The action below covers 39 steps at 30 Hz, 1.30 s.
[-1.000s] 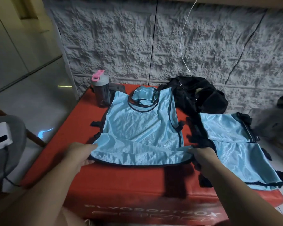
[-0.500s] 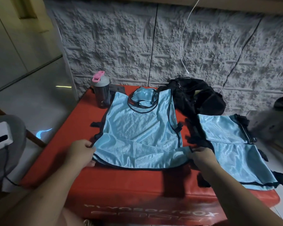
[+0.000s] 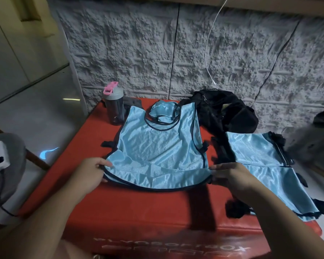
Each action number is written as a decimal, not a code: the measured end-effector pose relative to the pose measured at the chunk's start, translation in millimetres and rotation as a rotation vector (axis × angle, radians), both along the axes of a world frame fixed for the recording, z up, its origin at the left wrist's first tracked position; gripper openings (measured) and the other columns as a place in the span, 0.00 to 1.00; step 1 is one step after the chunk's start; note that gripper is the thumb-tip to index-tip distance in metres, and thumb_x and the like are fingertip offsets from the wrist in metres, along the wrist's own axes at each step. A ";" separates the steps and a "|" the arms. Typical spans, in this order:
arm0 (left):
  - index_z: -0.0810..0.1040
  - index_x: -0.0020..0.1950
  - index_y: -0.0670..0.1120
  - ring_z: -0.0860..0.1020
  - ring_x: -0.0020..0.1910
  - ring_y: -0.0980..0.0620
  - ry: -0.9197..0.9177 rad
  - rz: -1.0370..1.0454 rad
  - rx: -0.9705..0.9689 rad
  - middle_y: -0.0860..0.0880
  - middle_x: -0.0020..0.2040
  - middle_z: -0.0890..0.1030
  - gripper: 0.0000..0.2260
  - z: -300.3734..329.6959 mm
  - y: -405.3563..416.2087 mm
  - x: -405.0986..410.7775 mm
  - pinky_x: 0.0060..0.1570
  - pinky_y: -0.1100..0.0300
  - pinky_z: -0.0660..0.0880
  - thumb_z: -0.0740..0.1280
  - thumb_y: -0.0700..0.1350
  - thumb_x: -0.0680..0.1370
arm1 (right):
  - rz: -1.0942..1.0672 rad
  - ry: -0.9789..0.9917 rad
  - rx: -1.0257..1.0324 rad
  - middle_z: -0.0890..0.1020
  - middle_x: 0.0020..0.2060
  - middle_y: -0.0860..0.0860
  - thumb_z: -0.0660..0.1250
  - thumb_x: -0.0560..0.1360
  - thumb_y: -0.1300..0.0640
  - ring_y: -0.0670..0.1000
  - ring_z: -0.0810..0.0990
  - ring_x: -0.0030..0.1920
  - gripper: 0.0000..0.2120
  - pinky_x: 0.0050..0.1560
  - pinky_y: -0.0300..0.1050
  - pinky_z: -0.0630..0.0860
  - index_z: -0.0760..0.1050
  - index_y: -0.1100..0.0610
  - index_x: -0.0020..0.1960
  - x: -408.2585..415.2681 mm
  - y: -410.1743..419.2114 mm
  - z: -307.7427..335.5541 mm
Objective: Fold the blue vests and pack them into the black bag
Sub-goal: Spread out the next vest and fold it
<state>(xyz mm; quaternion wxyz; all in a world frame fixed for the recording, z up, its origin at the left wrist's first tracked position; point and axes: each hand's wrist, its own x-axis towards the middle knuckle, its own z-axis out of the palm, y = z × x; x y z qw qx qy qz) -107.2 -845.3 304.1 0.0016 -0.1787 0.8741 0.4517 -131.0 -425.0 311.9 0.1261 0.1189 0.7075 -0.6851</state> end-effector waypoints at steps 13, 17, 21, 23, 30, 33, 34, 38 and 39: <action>0.82 0.41 0.44 0.83 0.28 0.50 0.090 0.073 -0.060 0.45 0.35 0.83 0.05 6.3 6.9 7.3 0.33 0.58 0.77 0.70 0.36 0.76 | 0.190 0.272 1.015 0.80 0.35 0.43 0.82 0.64 0.60 0.45 0.80 0.37 0.16 0.34 0.31 0.66 0.86 0.54 0.51 -3.7 2.6 -8.9; 0.82 0.39 0.42 0.82 0.26 0.51 0.098 0.104 -0.040 0.44 0.32 0.83 0.06 11.0 11.1 14.0 0.30 0.59 0.75 0.70 0.37 0.76 | 0.202 0.264 1.063 0.82 0.40 0.44 0.79 0.68 0.61 0.46 0.79 0.41 0.13 0.35 0.28 0.66 0.85 0.52 0.51 1.7 2.4 -7.1; 0.82 0.37 0.40 0.81 0.25 0.51 0.132 0.186 0.061 0.39 0.31 0.82 0.07 14.0 4.0 20.8 0.31 0.58 0.74 0.71 0.37 0.76 | 0.304 0.244 1.090 0.79 0.37 0.37 0.69 0.67 0.69 0.41 0.79 0.44 0.21 0.37 0.24 0.68 0.80 0.42 0.45 12.6 0.3 -15.4; 0.82 0.38 0.39 0.81 0.25 0.51 0.139 0.189 0.069 0.38 0.32 0.82 0.07 15.5 3.1 25.7 0.26 0.62 0.72 0.72 0.38 0.76 | 0.270 0.271 1.073 0.79 0.33 0.36 0.74 0.68 0.64 0.40 0.80 0.41 0.15 0.39 0.25 0.71 0.78 0.43 0.38 15.2 -1.3 -20.7; 0.83 0.39 0.43 0.82 0.25 0.51 0.173 0.140 0.019 0.44 0.31 0.82 0.06 29.1 -5.4 41.9 0.31 0.60 0.74 0.72 0.35 0.76 | 0.088 0.499 1.059 0.75 0.34 0.50 0.74 0.73 0.56 0.51 0.74 0.34 0.09 0.34 0.45 0.66 0.78 0.53 0.36 26.9 1.4 -2.6; 0.83 0.37 0.46 0.81 0.25 0.52 0.208 0.067 -0.133 0.45 0.38 0.81 0.07 38.8 -12.7 48.3 0.27 0.65 0.74 0.75 0.39 0.75 | 0.013 0.541 1.084 0.72 0.37 0.45 0.70 0.73 0.55 0.49 0.73 0.37 0.10 0.35 0.37 0.60 0.77 0.51 0.33 33.7 9.6 8.8; 0.82 0.35 0.48 0.81 0.27 0.50 0.221 0.048 -0.179 0.47 0.40 0.80 0.10 41.8 -15.8 49.2 0.32 0.60 0.78 0.75 0.39 0.74 | 0.009 0.557 1.098 0.72 0.38 0.44 0.72 0.72 0.55 0.50 0.75 0.38 0.10 0.36 0.38 0.61 0.78 0.53 0.32 34.9 10.0 14.9; 0.84 0.34 0.43 0.80 0.38 0.45 0.276 0.030 -0.206 0.47 0.46 0.81 0.08 61.2 -15.3 49.5 0.41 0.50 0.79 0.75 0.35 0.72 | -0.028 0.681 1.106 0.85 0.41 0.52 0.78 0.66 0.65 0.58 0.84 0.42 0.04 0.41 0.44 0.75 0.85 0.60 0.38 47.4 1.3 60.6; 0.84 0.36 0.39 0.80 0.35 0.45 0.290 0.014 -0.197 0.45 0.42 0.82 0.05 67.8 -11.8 49.0 0.37 0.54 0.78 0.74 0.33 0.73 | -0.036 0.720 1.106 0.85 0.39 0.54 0.76 0.67 0.65 0.59 0.84 0.41 0.02 0.40 0.45 0.75 0.84 0.61 0.39 49.7 -1.7 73.9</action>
